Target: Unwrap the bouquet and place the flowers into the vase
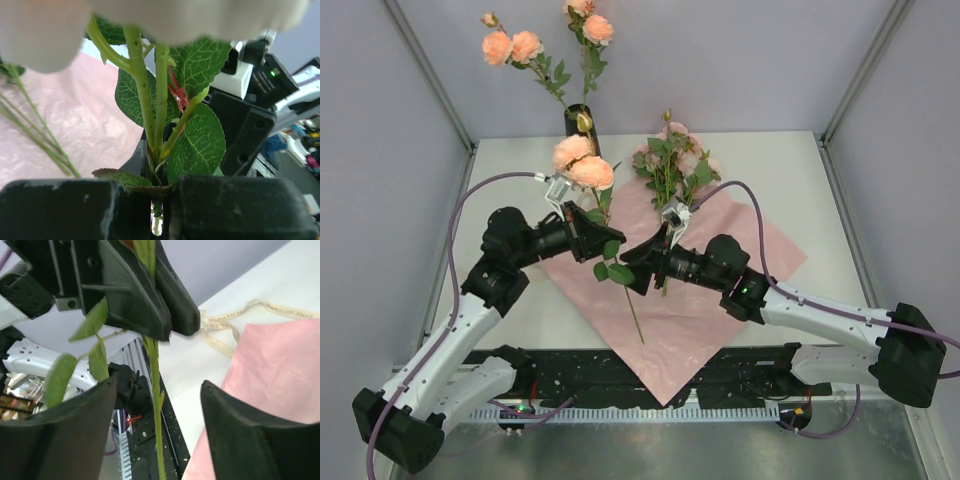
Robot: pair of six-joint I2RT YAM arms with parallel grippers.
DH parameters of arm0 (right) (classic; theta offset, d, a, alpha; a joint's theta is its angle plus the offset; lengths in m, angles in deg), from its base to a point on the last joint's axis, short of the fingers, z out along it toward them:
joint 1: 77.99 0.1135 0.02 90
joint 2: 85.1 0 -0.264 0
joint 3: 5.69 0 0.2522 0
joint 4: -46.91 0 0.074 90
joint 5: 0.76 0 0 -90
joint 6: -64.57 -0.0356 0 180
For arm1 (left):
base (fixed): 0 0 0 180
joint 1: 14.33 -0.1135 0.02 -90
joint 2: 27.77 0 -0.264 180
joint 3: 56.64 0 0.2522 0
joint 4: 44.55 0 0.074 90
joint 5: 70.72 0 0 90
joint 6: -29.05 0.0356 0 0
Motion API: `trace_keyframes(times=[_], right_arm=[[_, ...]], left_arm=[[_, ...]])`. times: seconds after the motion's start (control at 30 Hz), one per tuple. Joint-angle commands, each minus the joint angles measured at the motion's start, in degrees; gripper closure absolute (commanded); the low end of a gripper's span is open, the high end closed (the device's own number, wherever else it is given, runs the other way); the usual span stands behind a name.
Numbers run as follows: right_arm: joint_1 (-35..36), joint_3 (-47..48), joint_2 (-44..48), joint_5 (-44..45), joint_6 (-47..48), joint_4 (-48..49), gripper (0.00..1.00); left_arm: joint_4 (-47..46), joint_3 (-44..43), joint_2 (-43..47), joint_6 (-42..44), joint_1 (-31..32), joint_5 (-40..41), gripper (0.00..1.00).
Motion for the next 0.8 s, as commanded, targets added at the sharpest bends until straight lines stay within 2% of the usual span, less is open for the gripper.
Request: trace_keyframes(times=[0.0,0.03,0.1,0.23,0.3,0.37,0.47,0.6,0.77], right_arm=[[0.2,-3.0,4.5,9.6,0.2,-0.2,0.19],[0.2,-3.7,5.2,11.9,0.4,-1.0,0.11],[0.2,-4.4,7.4,16.0,1.4,-5.3,0.02],[0.2,-7.0,14.0,27.7,3.4,-11.5,0.05],[0.2,-8.8,16.8,31.6,4.0,-12.9,0.05],[0.2,-10.0,19.6,34.5,4.5,-14.2,0.04],[0.1,-11.5,22.3,38.7,5.0,-15.5,0.05],[0.1,-13.2,24.7,42.3,5.0,-15.0,0.05],[0.1,-13.3,24.0,42.1,4.5,-13.8,0.05]], left_arm=[[9.8,-7.9,-1.0,11.7,0.2,10.8,1.00],[11.3,-9.8,-1.2,14.7,0.2,14.5,1.00],[12.7,-12.4,-1.5,19.7,0.1,24.6,1.00],[5.9,-16.2,-3.6,29.7,0.1,44.8,1.00],[-0.5,-18.4,-6.2,34.2,-0.1,51.1,1.00],[-6.4,-22.0,-10.0,38.1,-0.9,52.9,1.00],[-8.1,-31.1,-17.7,42.7,-2.5,53.3,1.00],[-8.1,-43.6,-27.7,44.2,-5.3,52.9,1.00],[-14.1,-51.2,-36.0,45.0,-7.6,51.6,1.00]])
